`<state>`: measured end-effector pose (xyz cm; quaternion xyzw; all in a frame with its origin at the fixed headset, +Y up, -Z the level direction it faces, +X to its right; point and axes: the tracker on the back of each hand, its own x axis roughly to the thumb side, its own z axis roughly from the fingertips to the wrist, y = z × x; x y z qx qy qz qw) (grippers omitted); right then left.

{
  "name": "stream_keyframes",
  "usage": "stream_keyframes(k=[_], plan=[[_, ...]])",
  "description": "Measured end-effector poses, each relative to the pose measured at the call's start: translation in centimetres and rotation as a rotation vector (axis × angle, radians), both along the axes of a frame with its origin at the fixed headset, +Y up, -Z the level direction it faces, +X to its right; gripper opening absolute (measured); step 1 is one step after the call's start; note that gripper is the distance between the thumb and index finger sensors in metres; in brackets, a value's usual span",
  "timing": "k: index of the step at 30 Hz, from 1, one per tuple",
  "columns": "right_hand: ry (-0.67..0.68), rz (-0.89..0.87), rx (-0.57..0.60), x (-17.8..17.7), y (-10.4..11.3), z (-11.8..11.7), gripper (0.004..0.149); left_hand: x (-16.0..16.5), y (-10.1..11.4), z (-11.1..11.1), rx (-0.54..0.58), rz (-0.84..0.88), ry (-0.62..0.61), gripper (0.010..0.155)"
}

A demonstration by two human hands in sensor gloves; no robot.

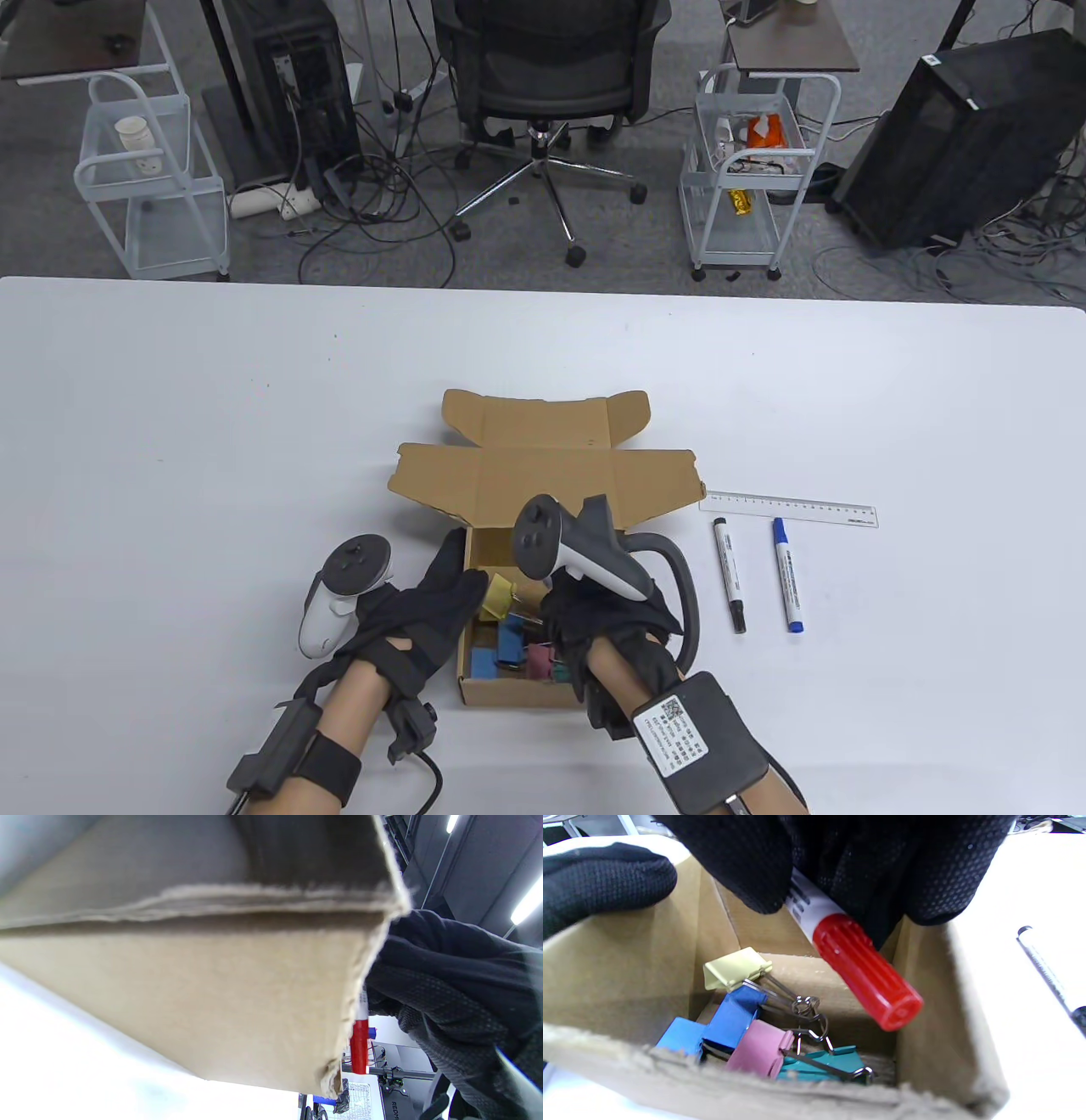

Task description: Open four flaps of mailer box and unpack office supplies

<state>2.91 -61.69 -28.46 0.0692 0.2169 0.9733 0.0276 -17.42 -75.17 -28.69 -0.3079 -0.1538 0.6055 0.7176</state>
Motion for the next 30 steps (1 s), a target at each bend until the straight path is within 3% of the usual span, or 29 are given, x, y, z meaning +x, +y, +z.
stream_keyframes(k=[11,20,24,30], plan=[[-0.094,-0.079,0.062,5.0,4.1,0.2,0.053,0.0,0.0,0.0,0.0,0.003,0.001,0.086],[-0.225,-0.103,0.138,12.0,6.7,0.0,0.053,0.1,0.0,0.0,-0.001,0.006,0.007,0.086],[-0.322,-0.122,0.162,16.1,6.6,-0.2,0.052,0.1,0.0,0.1,0.0,0.004,0.007,0.086],[-0.461,-0.106,0.167,21.7,4.3,-1.1,0.052,0.1,0.0,0.1,0.003,-0.005,0.013,0.086]])
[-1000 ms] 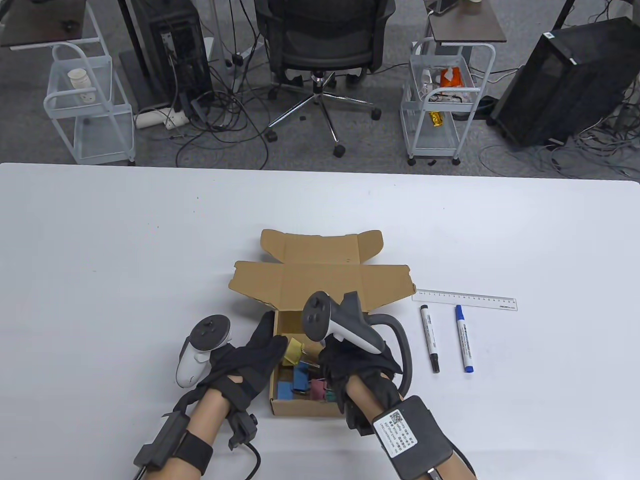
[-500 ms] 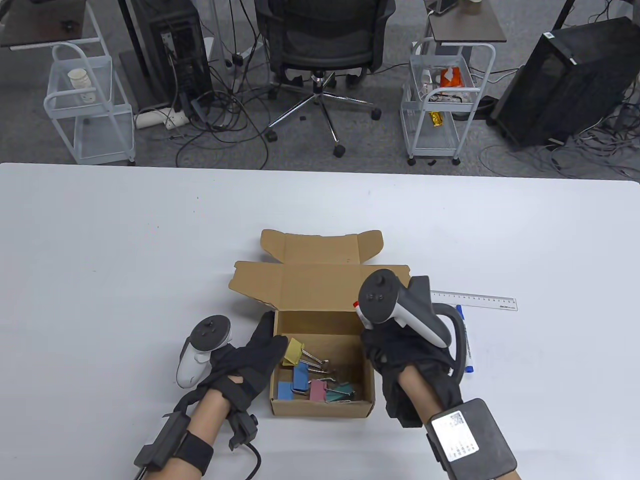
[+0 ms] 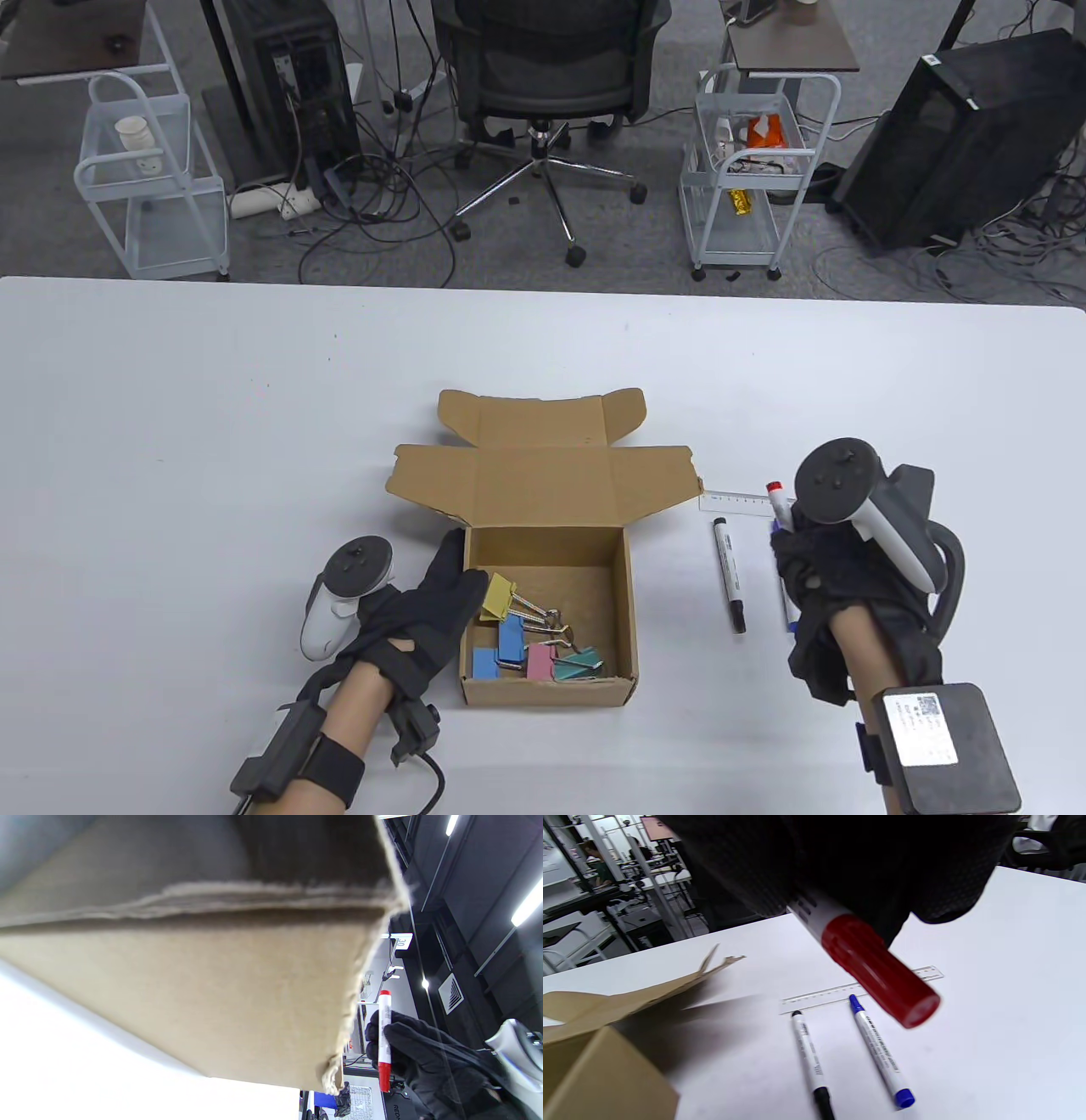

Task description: Open four flaps of mailer box and unpack office supplies

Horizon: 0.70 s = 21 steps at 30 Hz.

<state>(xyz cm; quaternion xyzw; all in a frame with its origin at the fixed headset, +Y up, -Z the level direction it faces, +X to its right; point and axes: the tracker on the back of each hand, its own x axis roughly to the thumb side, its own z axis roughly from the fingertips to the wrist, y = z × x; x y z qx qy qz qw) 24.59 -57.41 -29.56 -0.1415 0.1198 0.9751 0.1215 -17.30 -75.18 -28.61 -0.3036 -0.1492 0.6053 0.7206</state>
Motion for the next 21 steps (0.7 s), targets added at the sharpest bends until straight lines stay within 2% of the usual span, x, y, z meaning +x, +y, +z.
stream_keyframes(k=[10,16,21], plan=[[-0.142,0.039,-0.054,5.6,-6.1,-2.0,0.051,-0.1,-0.1,0.0,-0.004,0.006,0.004,0.086],[-0.183,0.057,-0.098,7.3,-9.5,-3.2,0.051,0.0,-0.1,0.1,-0.005,0.006,0.009,0.086],[-0.202,0.122,-0.13,7.9,-11.3,-4.0,0.051,-0.1,-0.1,0.2,-0.007,0.009,0.017,0.087]])
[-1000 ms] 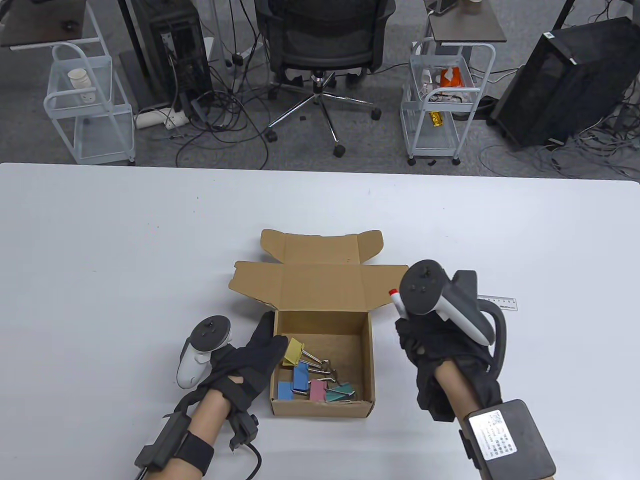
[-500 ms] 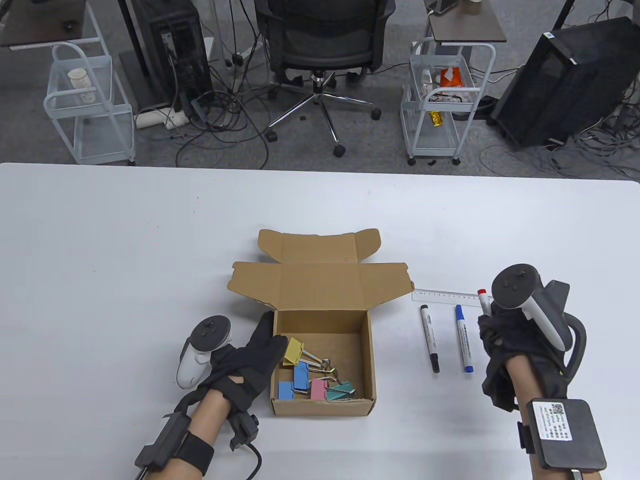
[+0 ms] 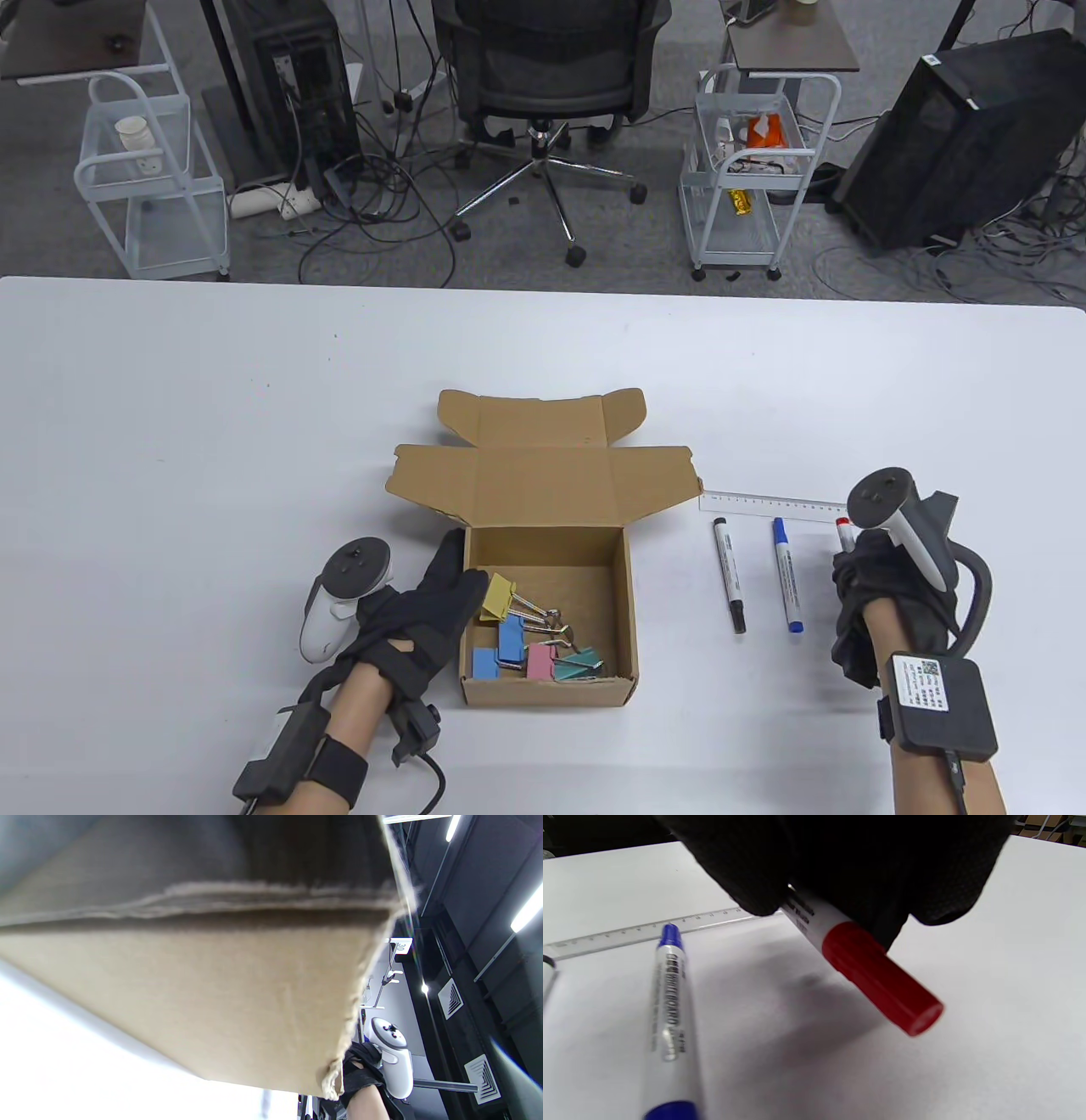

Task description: Open four flaps of mailer box and unpack office supplies

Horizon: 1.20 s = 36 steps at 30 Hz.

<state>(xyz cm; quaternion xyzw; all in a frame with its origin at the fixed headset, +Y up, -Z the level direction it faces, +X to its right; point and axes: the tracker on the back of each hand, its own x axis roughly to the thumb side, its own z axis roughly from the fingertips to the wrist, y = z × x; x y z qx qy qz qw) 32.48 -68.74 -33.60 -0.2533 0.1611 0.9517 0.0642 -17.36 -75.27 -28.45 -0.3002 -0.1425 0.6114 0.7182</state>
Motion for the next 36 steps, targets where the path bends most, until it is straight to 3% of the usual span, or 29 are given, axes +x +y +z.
stream_keyframes(k=[10,22,30,36], plan=[[-0.005,0.064,-0.043,0.5,-2.0,-1.0,0.05,0.0,0.0,0.0,-0.002,0.004,0.002,0.087],[-0.003,0.154,-0.024,-0.1,-2.4,-1.6,0.051,0.0,0.0,0.1,-0.002,0.003,0.004,0.087],[-0.007,0.151,-0.003,-0.1,-2.2,-1.4,0.053,0.0,0.0,0.1,-0.002,0.001,0.003,0.087],[0.024,0.041,0.133,-0.8,-0.4,-0.3,0.059,0.0,0.0,0.1,-0.002,0.002,0.001,0.087]])
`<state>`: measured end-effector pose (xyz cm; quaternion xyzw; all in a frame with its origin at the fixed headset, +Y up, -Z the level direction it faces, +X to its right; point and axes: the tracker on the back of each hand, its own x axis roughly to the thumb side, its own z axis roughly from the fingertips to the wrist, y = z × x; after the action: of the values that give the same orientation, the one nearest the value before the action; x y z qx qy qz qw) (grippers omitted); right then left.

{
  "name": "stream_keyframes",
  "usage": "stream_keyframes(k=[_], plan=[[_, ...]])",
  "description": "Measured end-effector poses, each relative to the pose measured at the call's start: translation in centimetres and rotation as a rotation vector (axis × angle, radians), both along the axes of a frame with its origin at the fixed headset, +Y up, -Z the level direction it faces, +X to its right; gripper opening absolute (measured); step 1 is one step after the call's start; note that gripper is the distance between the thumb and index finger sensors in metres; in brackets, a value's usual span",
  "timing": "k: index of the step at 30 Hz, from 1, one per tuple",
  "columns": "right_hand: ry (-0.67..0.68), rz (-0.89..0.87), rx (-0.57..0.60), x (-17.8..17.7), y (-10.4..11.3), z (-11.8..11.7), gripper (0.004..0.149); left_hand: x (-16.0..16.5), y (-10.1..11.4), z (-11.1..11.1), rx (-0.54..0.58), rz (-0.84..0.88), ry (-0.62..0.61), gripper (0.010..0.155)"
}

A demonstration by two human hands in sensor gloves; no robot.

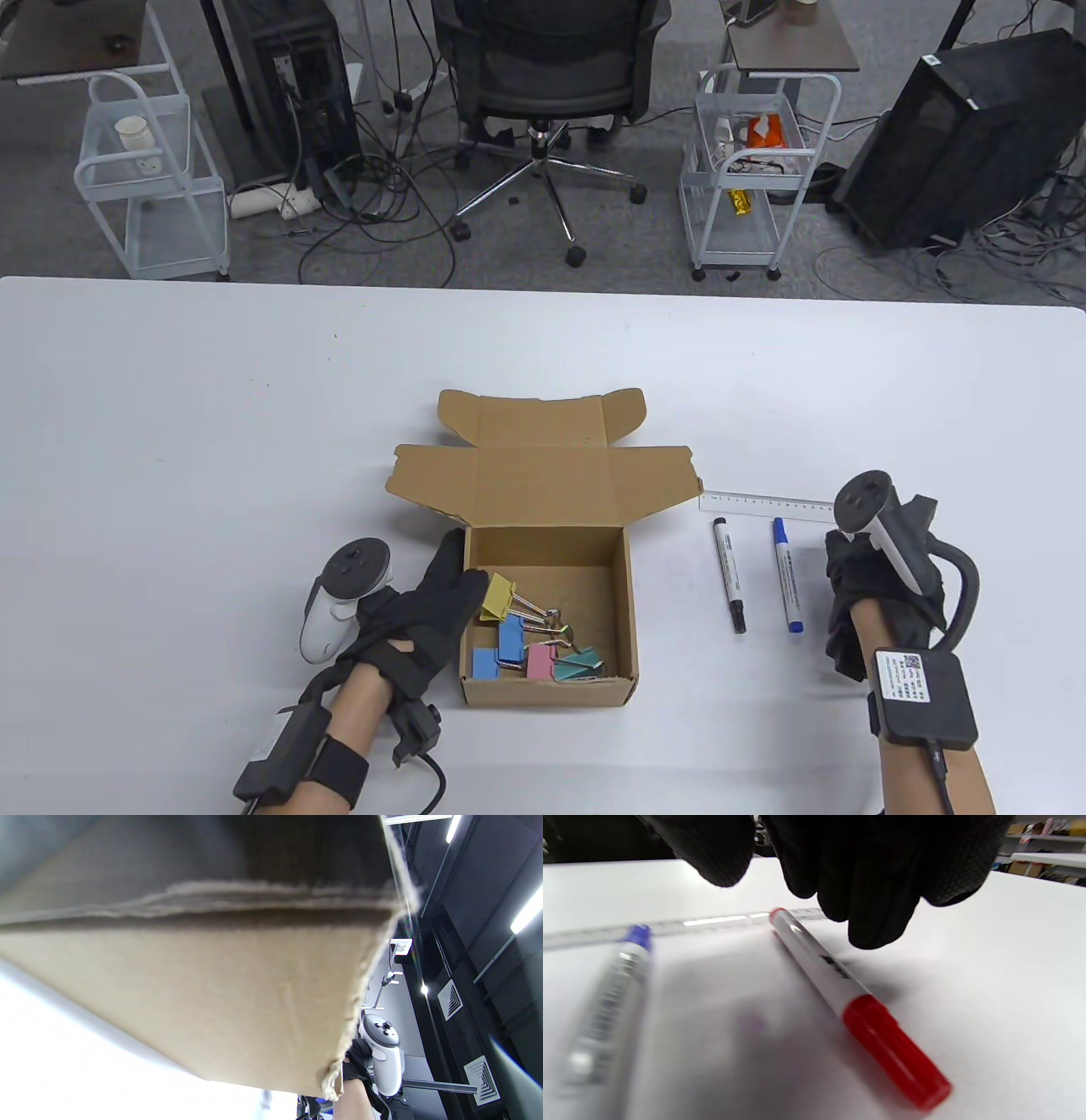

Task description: Open four flaps of mailer box and unpack office supplies

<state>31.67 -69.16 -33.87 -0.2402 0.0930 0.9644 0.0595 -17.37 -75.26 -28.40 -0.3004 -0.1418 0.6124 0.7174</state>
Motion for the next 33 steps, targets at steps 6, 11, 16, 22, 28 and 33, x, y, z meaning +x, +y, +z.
stream_keyframes(k=[6,11,16,22,28,33], plan=[[0.081,-0.225,0.139,-1.5,2.1,1.8,0.066,0.0,0.0,0.0,0.0,0.0,-0.001,0.087],[0.191,-0.427,0.235,-3.0,2.8,3.6,0.074,0.0,0.0,0.0,0.004,-0.006,-0.001,0.087],[0.25,-0.561,0.26,-4.5,3.7,5.0,0.077,0.0,0.0,0.0,0.007,-0.009,-0.002,0.086],[0.32,-0.77,0.274,-7.1,4.4,6.3,0.079,0.0,0.0,0.0,0.008,-0.012,-0.005,0.086],[0.391,-0.953,0.249,-10.0,3.9,7.1,0.082,0.0,0.0,0.0,0.008,-0.01,-0.007,0.086],[0.408,-1.123,0.211,-12.5,2.6,7.4,0.084,0.1,0.0,0.0,0.007,-0.006,-0.007,0.086]])
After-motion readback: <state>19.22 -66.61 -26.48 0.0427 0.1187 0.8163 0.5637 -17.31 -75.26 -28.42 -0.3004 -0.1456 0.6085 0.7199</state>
